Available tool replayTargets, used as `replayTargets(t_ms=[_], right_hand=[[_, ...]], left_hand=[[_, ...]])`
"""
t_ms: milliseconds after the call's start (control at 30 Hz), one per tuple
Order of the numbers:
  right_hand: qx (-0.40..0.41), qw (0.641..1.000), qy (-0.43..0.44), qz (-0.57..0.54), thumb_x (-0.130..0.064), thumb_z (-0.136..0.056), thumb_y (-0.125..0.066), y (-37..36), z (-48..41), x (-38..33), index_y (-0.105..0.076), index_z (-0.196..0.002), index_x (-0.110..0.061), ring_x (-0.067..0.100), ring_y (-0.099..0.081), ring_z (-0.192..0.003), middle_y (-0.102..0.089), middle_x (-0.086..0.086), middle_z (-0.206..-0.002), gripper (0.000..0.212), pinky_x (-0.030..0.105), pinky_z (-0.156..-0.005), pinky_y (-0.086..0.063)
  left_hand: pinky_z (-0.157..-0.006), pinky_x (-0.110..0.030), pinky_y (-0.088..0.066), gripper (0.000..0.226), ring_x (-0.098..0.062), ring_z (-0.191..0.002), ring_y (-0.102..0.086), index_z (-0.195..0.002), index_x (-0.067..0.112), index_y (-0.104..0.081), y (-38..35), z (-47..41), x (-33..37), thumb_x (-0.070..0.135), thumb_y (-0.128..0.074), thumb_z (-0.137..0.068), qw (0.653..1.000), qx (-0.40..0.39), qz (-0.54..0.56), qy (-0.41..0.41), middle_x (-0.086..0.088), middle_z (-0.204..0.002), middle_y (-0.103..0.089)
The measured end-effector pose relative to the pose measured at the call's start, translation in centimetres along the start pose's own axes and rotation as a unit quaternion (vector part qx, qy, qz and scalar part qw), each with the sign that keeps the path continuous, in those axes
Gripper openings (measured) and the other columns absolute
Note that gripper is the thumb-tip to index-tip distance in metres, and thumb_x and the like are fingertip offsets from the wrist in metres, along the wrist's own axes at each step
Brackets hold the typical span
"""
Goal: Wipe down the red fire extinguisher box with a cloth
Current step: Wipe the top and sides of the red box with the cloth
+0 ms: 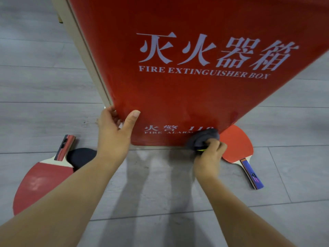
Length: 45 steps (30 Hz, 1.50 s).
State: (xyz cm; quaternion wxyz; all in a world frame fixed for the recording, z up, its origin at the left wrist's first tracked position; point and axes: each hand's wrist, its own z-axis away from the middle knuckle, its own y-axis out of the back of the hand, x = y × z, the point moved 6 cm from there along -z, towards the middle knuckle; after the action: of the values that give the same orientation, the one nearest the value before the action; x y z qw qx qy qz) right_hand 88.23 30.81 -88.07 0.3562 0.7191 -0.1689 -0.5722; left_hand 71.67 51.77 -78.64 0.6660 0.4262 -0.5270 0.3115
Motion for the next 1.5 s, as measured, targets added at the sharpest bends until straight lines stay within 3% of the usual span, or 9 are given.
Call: replayTargets(t_ms=[233,400,533,667,800,967,1100,1333,1500], right_hand=[[0.009,0.992,-0.120,-0.044,0.018,-0.071,-0.052,0.0,-0.2,1.0,-0.038,-0.117,0.003,0.022,-0.036,-0.087,-0.027,0.023,-0.129,0.050,0.026,-0.078,-0.033],[-0.003,0.981,-0.190,-0.047,0.011,-0.076,-0.053,-1.0,0.1,0.5,-0.034,-0.121,-0.004,0.029,-0.044,-0.091,-0.036,0.017,-0.124,0.051,0.042,-0.075,-0.043],[-0.047,0.986,-0.156,-0.038,0.009,-0.074,-0.049,-2.5,1.1,-0.4,-0.037,-0.111,-0.012,0.034,-0.052,-0.090,-0.048,0.015,-0.117,0.044,0.046,-0.074,-0.049],[-0.143,0.983,-0.114,0.035,0.006,-0.082,-0.046,-5.4,3.3,-3.3,-0.038,-0.124,-0.013,0.036,-0.051,-0.104,-0.043,0.014,-0.125,0.047,0.040,-0.082,-0.045],[-0.219,0.972,-0.048,0.070,-0.001,-0.088,-0.048,-8.5,5.4,-6.5,-0.037,-0.130,-0.016,0.036,-0.046,-0.115,-0.041,0.015,-0.129,0.046,0.040,-0.090,-0.043],[-0.310,0.942,0.054,0.119,-0.002,-0.090,-0.045,-11.5,7.5,-9.9,-0.035,-0.135,-0.025,0.033,-0.044,-0.112,-0.043,0.013,-0.124,0.052,0.038,-0.085,-0.043],[-0.358,0.905,0.136,0.184,-0.004,-0.092,-0.039,-12.9,8.0,-11.4,-0.032,-0.141,-0.028,0.037,-0.043,-0.110,-0.041,0.018,-0.122,0.055,0.042,-0.088,-0.041],[-0.370,0.869,0.205,0.256,-0.008,-0.096,-0.038,-12.9,7.7,-11.4,-0.028,-0.144,-0.028,0.039,-0.045,-0.111,-0.040,0.022,-0.122,0.053,0.046,-0.086,-0.042],[-0.338,0.885,0.171,0.271,-0.012,-0.095,-0.043,-10.1,6.4,-8.1,-0.028,-0.142,-0.028,0.039,-0.045,-0.115,-0.040,0.018,-0.128,0.052,0.044,-0.096,-0.040]], left_hand=[[-0.069,-0.006,-0.039,0.057,0.010,-0.090,-0.052,-0.113,0.031,-0.043,0.3,-0.1,0.1,0.061,-0.057,-0.067,1.000,0.007,-0.019,0.012,0.022,-0.102,-0.055],[-0.060,0.006,-0.038,0.053,0.012,-0.083,-0.053,-0.112,0.027,-0.044,0.3,0.0,0.4,0.054,-0.059,-0.070,1.000,0.005,-0.010,0.014,0.021,-0.097,-0.054],[-0.059,0.006,-0.037,0.054,0.011,-0.084,-0.053,-0.110,0.030,-0.043,0.3,0.0,0.4,0.058,-0.058,-0.066,1.000,0.008,-0.005,0.018,0.022,-0.097,-0.053],[-0.056,0.007,-0.037,0.060,0.011,-0.084,-0.052,-0.111,0.031,-0.045,0.6,-0.1,0.4,0.062,-0.058,-0.062,1.000,0.003,-0.011,0.025,0.023,-0.097,-0.054],[-0.056,0.005,-0.039,0.059,0.022,-0.075,-0.054,-0.111,0.028,-0.048,1.1,-0.4,0.4,0.057,-0.063,-0.062,1.000,-0.008,-0.003,0.028,0.023,-0.096,-0.056],[-0.057,0.004,-0.041,0.051,0.016,-0.077,-0.057,-0.111,0.024,-0.052,1.5,-1.0,0.2,0.045,-0.071,-0.069,0.999,-0.020,0.000,0.037,0.021,-0.095,-0.058],[-0.057,0.003,-0.041,0.059,0.025,-0.072,-0.055,-0.107,0.025,-0.052,1.4,-0.9,0.4,0.053,-0.068,-0.057,0.998,-0.034,0.022,0.041,0.019,-0.096,-0.060],[-0.065,-0.004,-0.048,0.062,0.012,-0.086,-0.060,-0.107,0.026,-0.053,1.5,-1.0,0.3,0.055,-0.068,-0.055,0.998,-0.042,0.024,0.047,0.016,-0.102,-0.062],[-0.056,0.003,-0.042,0.048,0.007,-0.088,-0.057,-0.112,0.022,-0.052,1.3,-0.6,0.4,0.041,-0.071,-0.072,0.998,-0.025,0.031,0.047,0.018,-0.100,-0.059]])
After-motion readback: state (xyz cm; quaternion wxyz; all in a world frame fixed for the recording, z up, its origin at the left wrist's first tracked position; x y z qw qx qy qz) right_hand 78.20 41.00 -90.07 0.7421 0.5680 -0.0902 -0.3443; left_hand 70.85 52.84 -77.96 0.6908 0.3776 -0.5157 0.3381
